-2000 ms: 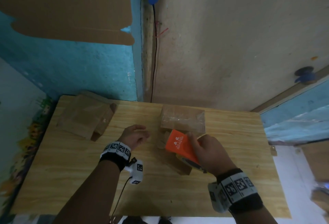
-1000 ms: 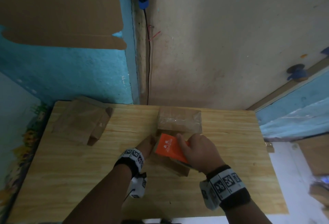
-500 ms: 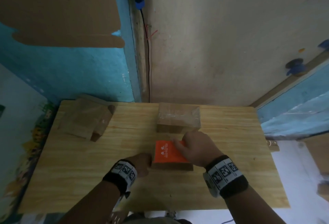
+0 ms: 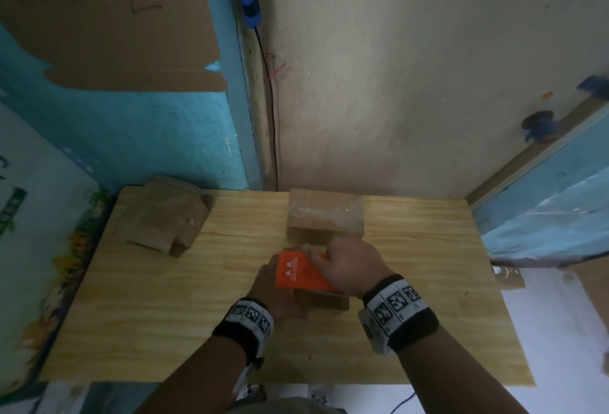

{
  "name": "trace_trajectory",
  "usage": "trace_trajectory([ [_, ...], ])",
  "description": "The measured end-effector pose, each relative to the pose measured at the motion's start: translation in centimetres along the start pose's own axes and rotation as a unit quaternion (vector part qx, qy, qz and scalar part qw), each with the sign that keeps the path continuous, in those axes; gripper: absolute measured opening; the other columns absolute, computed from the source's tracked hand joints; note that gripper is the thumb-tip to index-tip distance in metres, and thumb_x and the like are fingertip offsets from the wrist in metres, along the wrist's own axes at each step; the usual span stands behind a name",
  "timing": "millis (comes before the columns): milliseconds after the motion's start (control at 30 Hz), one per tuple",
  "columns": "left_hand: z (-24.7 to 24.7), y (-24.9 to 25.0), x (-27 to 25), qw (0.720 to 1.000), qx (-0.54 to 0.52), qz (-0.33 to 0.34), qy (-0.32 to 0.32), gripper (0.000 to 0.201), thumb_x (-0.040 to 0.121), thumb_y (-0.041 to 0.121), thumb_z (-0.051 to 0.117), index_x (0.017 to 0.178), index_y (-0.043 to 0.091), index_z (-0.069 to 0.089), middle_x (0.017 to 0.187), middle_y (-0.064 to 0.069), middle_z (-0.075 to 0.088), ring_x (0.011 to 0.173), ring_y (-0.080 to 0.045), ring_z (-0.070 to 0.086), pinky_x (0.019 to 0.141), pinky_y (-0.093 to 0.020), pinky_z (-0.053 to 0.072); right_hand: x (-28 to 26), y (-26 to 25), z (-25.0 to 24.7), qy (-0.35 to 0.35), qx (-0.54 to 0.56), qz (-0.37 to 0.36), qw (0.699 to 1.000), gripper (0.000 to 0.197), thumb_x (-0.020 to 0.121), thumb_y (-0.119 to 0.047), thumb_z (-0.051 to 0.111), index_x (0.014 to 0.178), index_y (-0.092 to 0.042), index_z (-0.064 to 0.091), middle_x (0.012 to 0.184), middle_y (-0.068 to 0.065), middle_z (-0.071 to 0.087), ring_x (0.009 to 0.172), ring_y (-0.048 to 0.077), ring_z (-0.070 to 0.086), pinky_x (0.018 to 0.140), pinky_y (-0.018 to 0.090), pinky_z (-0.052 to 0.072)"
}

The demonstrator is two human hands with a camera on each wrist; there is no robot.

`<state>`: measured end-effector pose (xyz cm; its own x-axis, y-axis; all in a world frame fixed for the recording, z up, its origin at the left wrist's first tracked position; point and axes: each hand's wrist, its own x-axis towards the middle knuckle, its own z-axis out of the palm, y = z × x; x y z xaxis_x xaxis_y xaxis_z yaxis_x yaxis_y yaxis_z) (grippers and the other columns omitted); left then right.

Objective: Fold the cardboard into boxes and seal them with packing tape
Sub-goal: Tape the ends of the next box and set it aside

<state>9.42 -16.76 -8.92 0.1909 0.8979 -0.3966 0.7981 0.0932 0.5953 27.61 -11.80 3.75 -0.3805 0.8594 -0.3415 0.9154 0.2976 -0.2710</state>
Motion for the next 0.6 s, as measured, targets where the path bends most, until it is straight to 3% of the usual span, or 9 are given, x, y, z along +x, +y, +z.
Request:
trace_trajectory([
  [67,-0.3,1.1,-0.4,0.998,0.047,0.008,0.039,0.104,0.068,0.049,0.080,0.153,0.030,0.023,0.143,0.006,0.037,0.131,-0.018,0.043,0.115,-0.042,0.039,-0.3,0.8,-0.6,-0.016,-0.010,0.010,1.000,0.072,0.101,-0.079,0.023,0.088,-0.020,0.062,0.079,-0.001,0.062,0.075,0.017,0.063,0.080,0.037,0.057],
  [200,-0.6,2.1,-0.2,0.994,0.099,0.018,0.032,0.098,0.071,0.032,0.082,0.151,0.027,0.024,0.143,0.006,0.034,0.132,-0.018,0.038,0.113,-0.045,0.035,-1.2,2.4,-1.4,-0.028,-0.019,0.015,0.999,0.072,0.101,-0.079,0.023,0.089,-0.020,0.063,0.080,0.000,0.063,0.079,0.020,0.067,0.083,0.039,0.060],
  [400,-0.9,2.4,0.2,0.987,0.153,0.019,0.032,0.103,0.067,0.033,0.085,0.151,0.028,0.027,0.142,0.008,0.037,0.129,-0.016,0.041,0.112,-0.041,0.034,-1.7,3.0,-1.0,-0.022,-0.018,0.020,0.999,0.071,0.101,-0.080,0.026,0.088,-0.019,0.060,0.078,-0.001,0.061,0.077,0.020,0.066,0.078,0.037,0.059],
  [600,-0.5,2.6,0.7,0.965,0.256,0.019,0.045,0.104,0.062,0.053,0.081,0.148,0.025,0.029,0.142,0.004,0.037,0.126,-0.020,0.045,0.104,-0.046,0.037,-2.4,5.6,-1.0,-0.059,-0.038,0.068,0.995,0.075,0.086,-0.095,0.036,0.088,-0.023,0.059,0.083,-0.002,0.064,0.077,0.015,0.064,0.078,0.036,0.058],
])
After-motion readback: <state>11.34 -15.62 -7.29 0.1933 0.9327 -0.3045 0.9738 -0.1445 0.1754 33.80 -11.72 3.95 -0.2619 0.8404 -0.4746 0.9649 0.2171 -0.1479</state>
